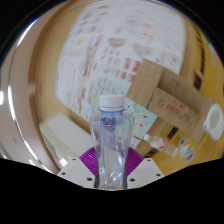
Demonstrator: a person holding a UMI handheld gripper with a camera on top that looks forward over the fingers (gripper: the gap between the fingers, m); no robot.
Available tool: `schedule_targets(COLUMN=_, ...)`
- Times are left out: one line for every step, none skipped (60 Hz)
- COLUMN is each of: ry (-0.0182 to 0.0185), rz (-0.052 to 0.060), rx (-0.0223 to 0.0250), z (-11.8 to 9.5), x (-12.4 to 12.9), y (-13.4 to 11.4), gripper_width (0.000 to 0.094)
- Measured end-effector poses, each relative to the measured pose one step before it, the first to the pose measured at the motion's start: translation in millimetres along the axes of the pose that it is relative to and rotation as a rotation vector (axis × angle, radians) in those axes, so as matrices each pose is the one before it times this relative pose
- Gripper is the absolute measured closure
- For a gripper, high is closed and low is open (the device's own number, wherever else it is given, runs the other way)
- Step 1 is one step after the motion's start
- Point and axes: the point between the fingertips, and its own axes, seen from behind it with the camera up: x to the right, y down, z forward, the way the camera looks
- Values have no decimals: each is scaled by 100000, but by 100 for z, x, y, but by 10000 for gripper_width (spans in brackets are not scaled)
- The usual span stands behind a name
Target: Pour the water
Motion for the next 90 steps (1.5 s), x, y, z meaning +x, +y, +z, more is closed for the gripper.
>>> schedule_targets(ry=-2854, rz=7268, rx=1124, z=456, x=526, y=-1199, gripper_width=631)
schedule_targets(ry=-2093, rz=6657, rx=1088, z=273, x=179, y=-942, gripper_width=630)
schedule_targets(ry=-1966, rz=6431, rx=1140, z=256, x=264, y=-963, gripper_width=632)
schedule_targets(ry=-1642, rz=6132, rx=1450, z=209, x=307, y=-978, gripper_width=632)
schedule_targets(ry=-1331, rz=5914, rx=1603, z=226, x=358, y=-1033, gripper_width=631)
schedule_targets(ry=-1141, rz=5780, rx=1470, z=141, x=352, y=-947, gripper_width=631)
schedule_targets(ry=-902, rz=5683, rx=1458, z=137, x=454, y=-897, gripper_width=632)
schedule_targets(ry=-522, rz=5444, rx=2117, z=-205, x=259, y=-507, gripper_width=631)
schedule_targets(ry=-664, rz=5283, rx=1703, z=292, x=519, y=-1043, gripper_width=633)
schedule_targets(ry=-121, rz=4577, rx=1607, z=-120, x=432, y=-664, gripper_width=632)
schedule_targets(ry=-780, rz=5209, rx=1173, z=363, x=735, y=-942, gripper_width=632)
schedule_targets(ry=-152, rz=4478, rx=1342, z=92, x=503, y=-744, gripper_width=631)
schedule_targets(ry=18, rz=4060, rx=1365, z=64, x=571, y=-724, gripper_width=631)
schedule_targets(ry=149, rz=3793, rx=1231, z=47, x=639, y=-688, gripper_width=632)
schedule_targets(ry=251, rz=3565, rx=1058, z=14, x=640, y=-630, gripper_width=632)
schedule_targets(ry=409, rz=3250, rx=967, z=-13, x=663, y=-584, gripper_width=631)
schedule_targets(ry=720, rz=2838, rx=1255, z=-348, x=721, y=-469, gripper_width=632)
schedule_targets(ry=406, rz=3015, rx=842, z=110, x=578, y=-564, gripper_width=632)
schedule_targets(ry=411, rz=3024, rx=664, z=11, x=591, y=-477, gripper_width=633)
schedule_targets(ry=524, rz=3159, rx=862, z=-68, x=614, y=-464, gripper_width=632)
schedule_targets(ry=480, rz=3040, rx=1098, z=-111, x=561, y=-502, gripper_width=632)
schedule_targets(ry=369, rz=2656, rx=1383, z=-104, x=501, y=-576, gripper_width=630)
schedule_targets(ry=165, rz=2703, rx=1177, z=-128, x=430, y=-528, gripper_width=632)
schedule_targets(ry=4, rz=2377, rx=1169, z=-143, x=342, y=-524, gripper_width=630)
schedule_targets(ry=89, rz=1504, rx=1598, z=-508, x=384, y=-292, gripper_width=631)
schedule_targets(ry=22, rz=1436, rx=1015, z=125, x=132, y=-654, gripper_width=631)
schedule_targets(ry=-76, rz=968, rx=739, z=-53, x=201, y=-406, gripper_width=633)
schedule_targets(ry=-84, rz=608, rx=411, z=-95, x=167, y=-286, gripper_width=632)
schedule_targets(ry=-26, rz=294, rx=267, z=-104, x=115, y=-241, gripper_width=630)
schedule_targets(ry=47, rz=98, rx=102, z=-79, x=107, y=-161, gripper_width=634)
schedule_targets(ry=135, rz=13, rx=-150, z=-56, x=84, y=-71, gripper_width=632)
schedule_targets(ry=114, rz=127, rx=-310, z=-24, x=52, y=-5, gripper_width=633)
schedule_targets(ry=126, rz=129, rx=-286, z=-1, x=34, y=6, gripper_width=634)
schedule_targets(ry=457, rz=-85, rx=162, z=-496, x=-29, y=155, gripper_width=633)
schedule_targets(ry=94, rz=23, rx=-206, z=216, x=-47, y=-33, gripper_width=632)
schedule_targets(ry=175, rz=-113, rx=-324, z=74, x=-60, y=-61, gripper_width=633)
schedule_targets(ry=62, rz=105, rx=-237, z=74, x=-97, y=-48, gripper_width=632)
schedule_targets(ry=-117, rz=213, rx=-216, z=38, x=-131, y=-25, gripper_width=630)
schedule_targets(ry=-220, rz=171, rx=-117, z=11, x=-176, y=-32, gripper_width=631)
schedule_targets(ry=-143, rz=78, rx=-218, z=24, x=-196, y=1, gripper_width=632)
schedule_targets(ry=-44, rz=-192, rx=-249, z=17, x=-248, y=22, gripper_width=632)
schedule_targets(ry=152, rz=-524, rx=-66, z=-275, x=-304, y=195, gripper_width=632)
schedule_targets(ry=-98, rz=-1076, rx=-347, z=65, x=-349, y=66, gripper_width=633)
schedule_targets(ry=80, rz=-1737, rx=-478, z=257, x=-402, y=215, gripper_width=632)
schedule_targets(ry=169, rz=-2082, rx=-779, z=86, x=-421, y=183, gripper_width=633)
schedule_targets(ry=309, rz=-2741, rx=-759, z=95, x=-447, y=252, gripper_width=631)
schedule_targets(ry=376, rz=-3449, rx=-917, z=104, x=-477, y=228, gripper_width=631)
schedule_targets(ry=318, rz=-4056, rx=-1062, z=85, x=-571, y=241, gripper_width=632)
schedule_targets(ry=258, rz=-4628, rx=-1229, z=114, x=-653, y=277, gripper_width=632)
schedule_targets(ry=199, rz=-5342, rx=-1073, z=-359, x=-618, y=292, gripper_width=632)
schedule_targets(ry=816, rz=-5918, rx=-610, z=182, x=-650, y=45, gripper_width=632)
schedule_targets(ry=1488, rz=-6904, rx=-390, z=454, x=-807, y=-74, gripper_width=630)
schedule_targets(ry=729, rz=-6841, rx=-535, z=157, x=-728, y=-135, gripper_width=630)
schedule_targets(ry=428, rz=-6955, rx=-572, z=166, x=-818, y=-244, gripper_width=630)
schedule_targets(ry=352, rz=-6832, rx=-439, z=92, x=-807, y=-303, gripper_width=630)
schedule_targets(ry=428, rz=-6905, rx=-141, z=103, x=-833, y=-490, gripper_width=632)
schedule_targets(ry=352, rz=-6932, rx=174, z=51, x=-792, y=-623, gripper_width=630)
schedule_targets(ry=205, rz=-6951, rx=309, z=34, x=-752, y=-702, gripper_width=631)
schedule_targets(ry=58, rz=-6942, rx=229, z=-15, x=-731, y=-766, gripper_width=631)
schedule_targets(ry=-574, rz=-6354, rx=467, z=-610, x=-491, y=-675, gripper_width=630)
schedule_targets(ry=541, rz=-7024, rx=430, z=-14, x=-455, y=-835, gripper_width=631)
schedule_targets(ry=1575, rz=-7385, rx=862, z=60, x=-571, y=-794, gripper_width=629)
schedule_targets(ry=960, rz=-7185, rx=1028, z=-115, x=-277, y=-1033, gripper_width=630)
schedule_targets(ry=780, rz=-7168, rx=1027, z=-122, x=-201, y=-989, gripper_width=630)
schedule_targets(ry=683, rz=-7024, rx=666, z=-157, x=-50, y=-919, gripper_width=629)
schedule_targets(ry=968, rz=-6913, rx=579, z=-160, x=26, y=-857, gripper_width=630)
schedule_targets(ry=1433, rz=-6833, rx=744, z=-162, x=241, y=-919, gripper_width=629)
schedule_targets(ry=1563, rz=-6491, rx=709, z=-425, x=563, y=-1018, gripper_width=630)
schedule_targets(ry=1889, rz=-6336, rx=709, z=-90, x=244, y=-758, gripper_width=629)
schedule_targets(ry=1304, rz=-6158, rx=322, z=-159, x=402, y=-689, gripper_width=631)
schedule_targets(ry=1146, rz=-5913, rx=44, z=-148, x=425, y=-604, gripper_width=630)
schedule_targets(ry=1322, rz=-5532, rx=-12, z=-153, x=464, y=-507, gripper_width=631)
schedule_targets(ry=1566, rz=-5278, rx=-155, z=-112, x=614, y=-368, gripper_width=631)
schedule_targets(ry=1536, rz=-4946, rx=7, z=-321, x=941, y=19, gripper_width=630)
schedule_targets(ry=778, rz=-4958, rx=-342, z=-139, x=1116, y=113, gripper_width=631)
schedule_targets(ry=2125, rz=-4252, rx=-964, z=-161, x=202, y=-164, gripper_width=631)
schedule_targets(ry=1083, rz=-4127, rx=-955, z=-125, x=576, y=195, gripper_width=631)
schedule_targets(ry=1205, rz=-3769, rx=-1212, z=-95, x=583, y=349, gripper_width=632)
schedule_targets(ry=1387, rz=-3439, rx=-1342, z=-90, x=626, y=500, gripper_width=631)
schedule_targets(ry=1312, rz=-3144, rx=-1444, z=-40, x=578, y=612, gripper_width=631)
schedule_targets(ry=1235, rz=-3029, rx=-1706, z=-17, x=593, y=751, gripper_width=632)
schedule_targets(ry=1173, rz=-2922, rx=-1853, z=12, x=579, y=807, gripper_width=631)
schedule_targets(ry=310, rz=-3065, rx=-551, z=186, x=1116, y=1660, gripper_width=631)
schedule_targets(ry=1631, rz=-2311, rx=-2187, z=176, x=434, y=459, gripper_width=632)
schedule_targets(ry=1209, rz=-2173, rx=-2065, z=21, x=449, y=1073, gripper_width=633)
schedule_targets(ry=908, rz=-2201, rx=-2596, z=176, x=450, y=1142, gripper_width=631)
schedule_targets(ry=694, rz=-2002, rx=-2763, z=155, x=353, y=1225, gripper_width=633)
schedule_targets(ry=804, rz=-1746, rx=-2266, z=174, x=409, y=1187, gripper_width=633)
schedule_targets(ry=905, rz=-1459, rx=-1973, z=156, x=361, y=1119, gripper_width=632)
schedule_targets(ry=686, rz=-1131, rx=-2032, z=189, x=265, y=1151, gripper_width=632)
